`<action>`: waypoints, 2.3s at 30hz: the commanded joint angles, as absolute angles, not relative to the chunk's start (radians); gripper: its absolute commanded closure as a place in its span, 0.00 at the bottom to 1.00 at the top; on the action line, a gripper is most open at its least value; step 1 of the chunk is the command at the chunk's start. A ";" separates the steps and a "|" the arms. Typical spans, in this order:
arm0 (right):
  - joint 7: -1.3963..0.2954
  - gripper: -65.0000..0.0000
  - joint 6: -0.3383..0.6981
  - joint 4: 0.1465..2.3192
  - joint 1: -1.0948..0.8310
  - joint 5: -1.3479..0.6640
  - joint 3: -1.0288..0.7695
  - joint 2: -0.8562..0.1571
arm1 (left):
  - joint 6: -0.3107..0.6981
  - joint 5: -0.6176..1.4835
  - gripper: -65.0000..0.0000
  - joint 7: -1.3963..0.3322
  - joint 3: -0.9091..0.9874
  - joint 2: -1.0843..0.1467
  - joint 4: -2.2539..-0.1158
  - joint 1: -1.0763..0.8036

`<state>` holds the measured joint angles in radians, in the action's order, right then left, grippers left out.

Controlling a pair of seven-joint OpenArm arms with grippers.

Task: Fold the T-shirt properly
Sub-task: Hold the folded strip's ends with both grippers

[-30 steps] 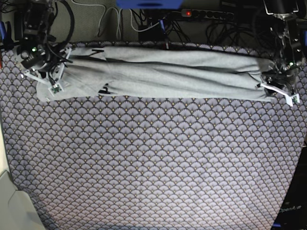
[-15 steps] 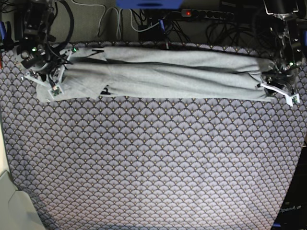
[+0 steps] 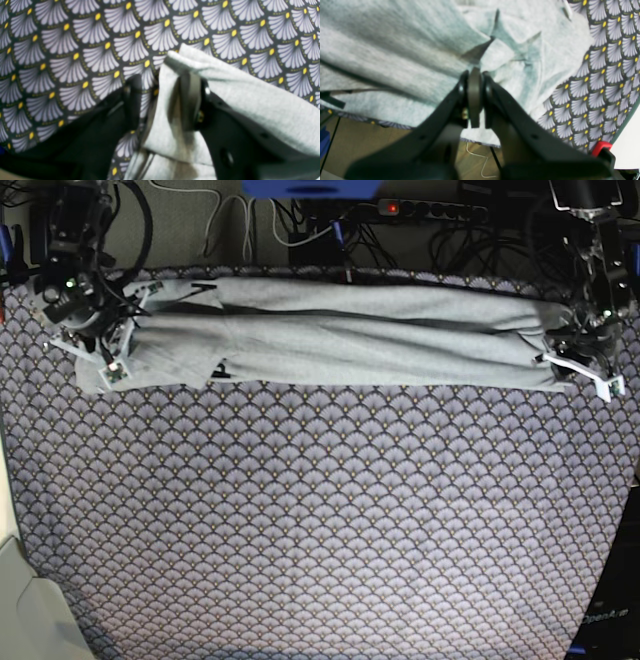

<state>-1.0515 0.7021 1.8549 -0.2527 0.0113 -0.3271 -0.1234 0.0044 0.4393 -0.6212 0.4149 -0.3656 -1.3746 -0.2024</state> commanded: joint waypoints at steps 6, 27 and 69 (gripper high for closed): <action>-1.043 0.96 0.698 1.873 -0.245 0.019 -0.334 -0.134 | 0.007 0.435 0.61 -0.636 0.417 -0.378 -1.383 -0.205; -1.050 0.79 0.698 1.870 -0.252 0.018 -0.343 -0.134 | 0.007 0.435 0.61 -0.636 0.417 -0.378 -1.383 -0.205; -1.119 0.53 0.698 1.831 -0.186 0.021 -0.429 -0.137 | 0.007 0.438 0.54 -0.636 0.453 -0.367 -1.497 -0.263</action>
<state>-1.1290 0.7021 1.8172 -0.1947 0.0223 -0.4274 -0.1268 0.0040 0.4324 -0.6544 0.4496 -0.3515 -1.4849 -0.2676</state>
